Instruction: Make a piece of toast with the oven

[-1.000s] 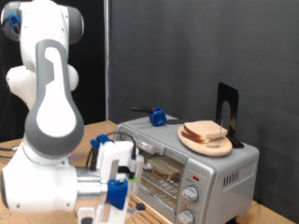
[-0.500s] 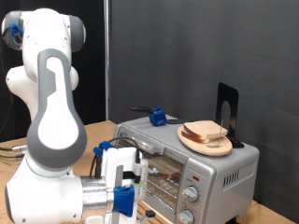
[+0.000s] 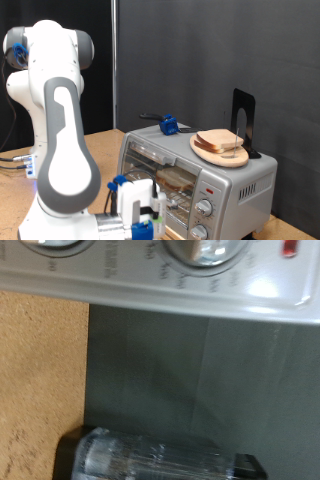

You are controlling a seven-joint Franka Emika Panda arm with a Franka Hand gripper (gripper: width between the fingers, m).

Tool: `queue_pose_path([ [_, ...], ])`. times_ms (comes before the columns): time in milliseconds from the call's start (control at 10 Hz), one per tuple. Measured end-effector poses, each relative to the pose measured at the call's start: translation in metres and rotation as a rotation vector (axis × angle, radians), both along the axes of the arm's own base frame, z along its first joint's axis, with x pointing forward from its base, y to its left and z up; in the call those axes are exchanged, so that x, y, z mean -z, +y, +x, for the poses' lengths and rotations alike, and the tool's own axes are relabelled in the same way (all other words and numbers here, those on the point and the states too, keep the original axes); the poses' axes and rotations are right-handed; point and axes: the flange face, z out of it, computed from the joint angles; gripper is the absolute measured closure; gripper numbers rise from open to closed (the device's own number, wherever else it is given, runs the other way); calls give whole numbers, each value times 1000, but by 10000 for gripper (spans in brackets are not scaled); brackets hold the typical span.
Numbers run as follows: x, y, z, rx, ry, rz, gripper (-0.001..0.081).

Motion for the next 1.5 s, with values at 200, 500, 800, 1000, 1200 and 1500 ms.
queue_pose_path([
  [200,18,7,5,-12,37,9,-2],
  [500,37,18,6,-33,55,3,-2],
  [800,39,41,8,-66,54,1,-2],
  [1000,40,60,10,-89,54,-3,-2],
  [1200,41,65,11,-88,56,-11,-2],
  [1500,41,65,11,-86,57,-11,-2],
])
